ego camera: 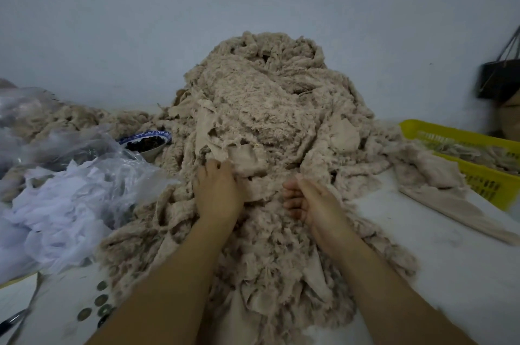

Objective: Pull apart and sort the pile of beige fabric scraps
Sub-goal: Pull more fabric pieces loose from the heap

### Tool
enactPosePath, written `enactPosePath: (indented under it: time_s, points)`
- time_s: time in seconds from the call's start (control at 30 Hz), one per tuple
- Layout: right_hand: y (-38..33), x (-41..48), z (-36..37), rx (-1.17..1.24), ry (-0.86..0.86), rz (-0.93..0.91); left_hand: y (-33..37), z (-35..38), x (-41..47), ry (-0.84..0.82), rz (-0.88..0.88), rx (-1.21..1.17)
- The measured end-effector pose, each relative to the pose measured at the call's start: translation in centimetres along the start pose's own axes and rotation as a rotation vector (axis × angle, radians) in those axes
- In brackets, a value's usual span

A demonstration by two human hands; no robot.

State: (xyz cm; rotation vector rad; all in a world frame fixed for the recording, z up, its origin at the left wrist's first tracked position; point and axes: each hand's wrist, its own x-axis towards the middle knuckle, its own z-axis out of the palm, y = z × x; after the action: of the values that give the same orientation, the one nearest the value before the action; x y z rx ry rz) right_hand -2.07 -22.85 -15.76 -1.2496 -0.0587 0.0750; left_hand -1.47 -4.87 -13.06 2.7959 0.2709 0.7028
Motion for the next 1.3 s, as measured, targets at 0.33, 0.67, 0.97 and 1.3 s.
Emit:
enactPosePath:
  time_s: [0.33,0.67,0.97,1.3]
  points:
    - [-0.9,-0.7,0.8,0.156,-0.13,0.181,5.9,-0.5,-6.8,0.087,0.51,-0.393]
    - [-1.1,-0.1,-0.1,0.021,-0.011,0.317,4.7,0.6,-7.4,-0.152,0.776,-0.414]
    - [-1.9,0.6,0.1,0.416,0.164,0.106,0.5,0.4,-4.7,0.056,-0.041,-0.469]
    - [-1.6,1.0,-1.1,0.028,0.306,0.06,-1.3,-0.1,-3.6,0.402,-0.328,-0.953]
